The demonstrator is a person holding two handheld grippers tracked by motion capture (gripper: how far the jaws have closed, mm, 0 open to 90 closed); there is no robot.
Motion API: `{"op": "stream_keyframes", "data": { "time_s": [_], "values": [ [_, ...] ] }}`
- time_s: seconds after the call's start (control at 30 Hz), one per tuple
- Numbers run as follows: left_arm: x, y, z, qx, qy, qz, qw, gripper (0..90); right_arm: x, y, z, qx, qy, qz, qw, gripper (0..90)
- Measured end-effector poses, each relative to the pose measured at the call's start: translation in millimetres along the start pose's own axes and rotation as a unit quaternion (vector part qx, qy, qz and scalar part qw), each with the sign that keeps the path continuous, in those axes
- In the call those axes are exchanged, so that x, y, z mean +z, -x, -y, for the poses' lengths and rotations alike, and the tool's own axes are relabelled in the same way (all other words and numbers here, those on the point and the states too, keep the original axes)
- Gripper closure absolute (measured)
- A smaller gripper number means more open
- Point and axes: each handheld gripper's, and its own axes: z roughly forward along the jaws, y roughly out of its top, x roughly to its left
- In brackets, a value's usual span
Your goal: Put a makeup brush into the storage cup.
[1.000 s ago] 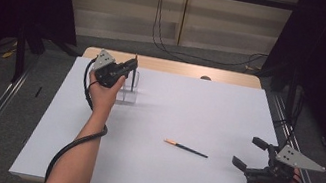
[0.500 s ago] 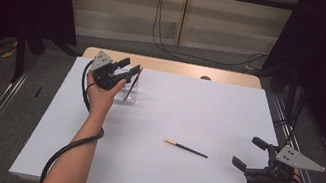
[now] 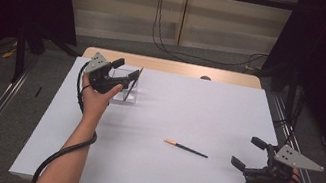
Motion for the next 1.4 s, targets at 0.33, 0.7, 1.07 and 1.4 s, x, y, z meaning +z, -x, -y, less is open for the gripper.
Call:
{"op": "stream_keyframes", "data": {
  "time_s": [0.33,0.7,1.07,1.4],
  "values": [
    [-12.0,1.8,2.4,0.000,-0.001,0.012,0.9999,11.9,1.2,-0.5,-0.1,-0.001,-0.001,-0.002,1.0000,0.0],
    [-26.9,5.7,6.9,0.002,0.003,0.016,0.9999,11.0,2.8,-1.8,0.0,-0.001,-0.001,-0.003,1.0000,0.0],
    [-42.6,8.8,7.5,0.004,0.002,0.023,0.9997,8.4,3.5,-2.0,0.1,0.000,-0.003,-0.002,1.0000,0.0],
    [-56.5,10.3,9.7,0.004,-0.004,0.029,0.9996,6.9,4.2,-2.4,0.0,-0.001,-0.002,-0.003,1.0000,0.0]
  ]
}}
